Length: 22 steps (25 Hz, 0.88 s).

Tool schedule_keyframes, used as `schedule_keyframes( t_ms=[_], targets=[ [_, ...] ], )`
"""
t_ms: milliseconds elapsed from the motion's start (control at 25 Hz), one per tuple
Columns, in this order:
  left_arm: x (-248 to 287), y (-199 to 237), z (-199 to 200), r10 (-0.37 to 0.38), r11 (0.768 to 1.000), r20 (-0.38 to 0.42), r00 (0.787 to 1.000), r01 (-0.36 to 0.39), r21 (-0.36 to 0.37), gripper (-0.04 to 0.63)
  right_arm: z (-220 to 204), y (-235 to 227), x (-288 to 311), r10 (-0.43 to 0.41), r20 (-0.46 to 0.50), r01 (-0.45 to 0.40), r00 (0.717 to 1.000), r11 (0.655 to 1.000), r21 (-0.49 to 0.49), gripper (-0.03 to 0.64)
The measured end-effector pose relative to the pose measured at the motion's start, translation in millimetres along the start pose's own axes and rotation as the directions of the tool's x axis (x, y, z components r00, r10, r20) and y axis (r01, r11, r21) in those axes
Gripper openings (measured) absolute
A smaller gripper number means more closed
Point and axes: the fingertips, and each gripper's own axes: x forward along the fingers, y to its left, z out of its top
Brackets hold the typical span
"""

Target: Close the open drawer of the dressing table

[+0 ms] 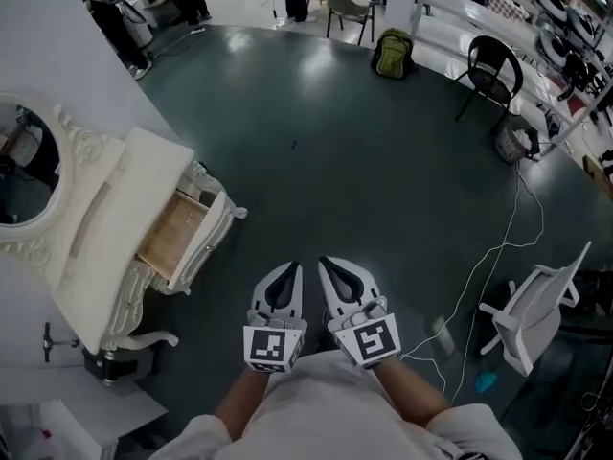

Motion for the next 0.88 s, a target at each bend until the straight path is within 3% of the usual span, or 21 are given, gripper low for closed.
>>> schedule_keyframes(
  t_ms=[240,400,520,720,880],
  targets=[
    [13,37,-6,0.145,0.989,-0.033,0.989,-0.144,0.019,0.008,-12,-15,48,0.139,-0.036,-0.138,0.99,0.99,0.039,0.014],
    [0,84,-11,0.283,0.959,-0.062,0.957,-0.282,0.025,0.008,-22,10,90,0.29,-0.042,-0.286,0.956,0.954,0.092,0.014],
    [-11,122,-21,0.342,0.939,-0.091,0.935,-0.343,0.006,0.008,-29,34,125,0.373,-0.053,-0.367,0.926,0.925,0.099,0.014],
    [-35,190,-48,0.423,0.899,-0.133,0.896,-0.433,-0.065,0.008,-58,76,175,0.444,-0.114,-0.435,0.889,0.895,0.099,0.014],
    [-49,236,-62,0.45,0.882,-0.172,0.876,-0.467,-0.072,0.008,-79,106,206,0.472,-0.169,-0.458,0.865,0.881,0.116,0.014]
  ],
)
